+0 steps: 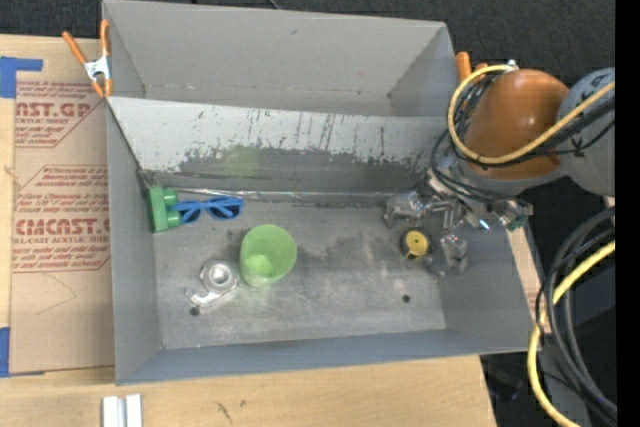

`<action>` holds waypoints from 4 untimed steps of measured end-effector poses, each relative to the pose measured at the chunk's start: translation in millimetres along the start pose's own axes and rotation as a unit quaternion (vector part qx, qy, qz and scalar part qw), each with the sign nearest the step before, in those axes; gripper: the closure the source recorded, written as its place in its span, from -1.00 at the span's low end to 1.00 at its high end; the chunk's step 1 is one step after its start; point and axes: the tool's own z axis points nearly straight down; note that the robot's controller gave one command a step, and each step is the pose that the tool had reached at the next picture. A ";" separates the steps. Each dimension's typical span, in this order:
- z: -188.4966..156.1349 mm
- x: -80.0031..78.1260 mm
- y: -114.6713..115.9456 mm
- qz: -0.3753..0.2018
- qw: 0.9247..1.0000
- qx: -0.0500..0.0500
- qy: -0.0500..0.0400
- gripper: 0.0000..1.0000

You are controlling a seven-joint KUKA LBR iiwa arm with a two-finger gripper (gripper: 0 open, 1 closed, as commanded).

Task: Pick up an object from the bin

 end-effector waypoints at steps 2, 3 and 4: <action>-120.7 -13.3 9.3 -0.018 1.000 0.009 -0.001 1.00; -190.8 -1.8 -9.6 -0.216 0.976 0.008 0.002 1.00; -139.1 17.3 11.4 -0.381 0.924 0.001 0.004 1.00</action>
Offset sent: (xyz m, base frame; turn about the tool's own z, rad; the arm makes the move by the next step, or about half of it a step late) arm 0.0000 0.0000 0.0000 0.0000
